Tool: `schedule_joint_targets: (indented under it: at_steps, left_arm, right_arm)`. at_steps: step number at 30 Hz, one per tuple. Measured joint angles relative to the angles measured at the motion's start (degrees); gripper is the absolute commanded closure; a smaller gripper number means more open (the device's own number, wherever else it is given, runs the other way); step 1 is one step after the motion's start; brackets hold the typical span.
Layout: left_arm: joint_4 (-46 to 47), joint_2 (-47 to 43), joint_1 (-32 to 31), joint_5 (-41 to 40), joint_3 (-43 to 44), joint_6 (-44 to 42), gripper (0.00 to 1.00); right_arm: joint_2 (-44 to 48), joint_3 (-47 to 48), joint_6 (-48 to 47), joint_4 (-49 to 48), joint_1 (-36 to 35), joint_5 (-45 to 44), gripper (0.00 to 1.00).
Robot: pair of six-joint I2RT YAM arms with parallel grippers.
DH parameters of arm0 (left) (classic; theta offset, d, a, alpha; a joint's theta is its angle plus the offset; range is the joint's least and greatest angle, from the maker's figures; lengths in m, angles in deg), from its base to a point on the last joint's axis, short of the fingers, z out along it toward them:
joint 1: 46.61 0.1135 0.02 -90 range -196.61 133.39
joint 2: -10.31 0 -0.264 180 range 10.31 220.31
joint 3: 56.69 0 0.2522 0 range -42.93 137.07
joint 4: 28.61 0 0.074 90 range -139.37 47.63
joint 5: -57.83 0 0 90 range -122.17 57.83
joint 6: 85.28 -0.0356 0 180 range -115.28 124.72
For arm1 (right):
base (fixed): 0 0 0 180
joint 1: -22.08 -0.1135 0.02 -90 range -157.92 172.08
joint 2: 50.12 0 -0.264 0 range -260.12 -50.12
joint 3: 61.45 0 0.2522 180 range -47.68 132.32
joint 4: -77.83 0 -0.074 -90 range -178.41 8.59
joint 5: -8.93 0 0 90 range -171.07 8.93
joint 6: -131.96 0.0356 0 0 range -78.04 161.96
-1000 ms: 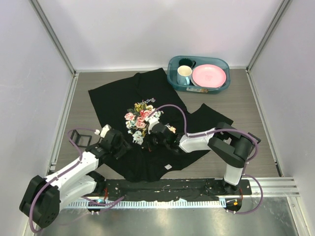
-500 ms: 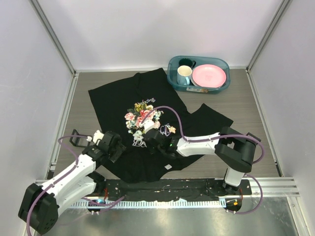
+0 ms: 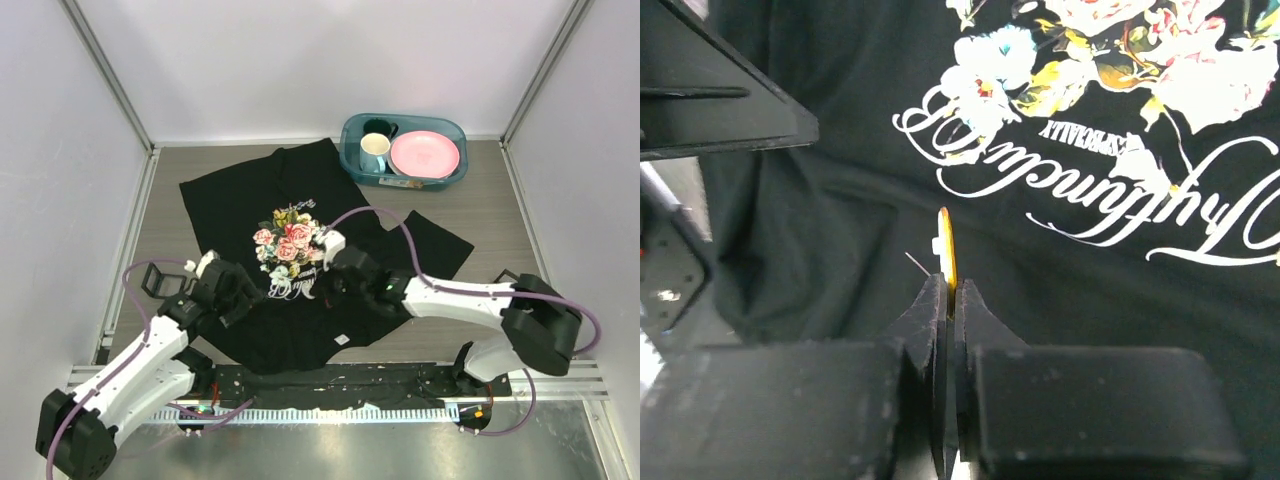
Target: Remove the brooch from the garment
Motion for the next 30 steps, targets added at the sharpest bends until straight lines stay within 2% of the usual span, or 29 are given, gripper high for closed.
schedule_joint_targets:
  at_steps: [2,5,11,16,20,26,30]
  left_arm:
    - [1.07,-1.86,0.0,2.82,1.73,-3.15,0.18]
    - [4.81,-6.27,0.02,8.07,4.07,-7.82,0.16]
    - [16.63,-11.23,0.04,20.31,5.25,-12.02,0.22]
    - [28.17,-6.67,0.02,31.17,4.79,-10.84,0.27]
    - [39.23,-1.42,0.02,38.6,3.08,-8.13,0.37]
    - [51.39,-0.76,0.02,44.39,0.92,-3.85,0.43]
    - [55.39,-0.46,0.02,46.56,0.92,-2.64,0.49]
  right_arm:
    - [3.28,-2.23,1.68,-1.18,3.78,6.47,0.99]
    - [7.48,-5.55,4.59,-3.23,10.03,16.26,0.99]
    - [17.0,-12.17,13.79,-8.92,20.5,34.32,0.99]
    - [22.93,-12.44,19.71,-12.92,21.4,41.66,0.99]
    - [23.8,-12.44,23.23,-17.64,21.42,45.31,0.99]
    - [22.95,-12.39,25.62,-20.37,21.42,48.68,0.99]
    - [21.88,-12.31,27.06,-22.27,21.42,49.7,0.99]
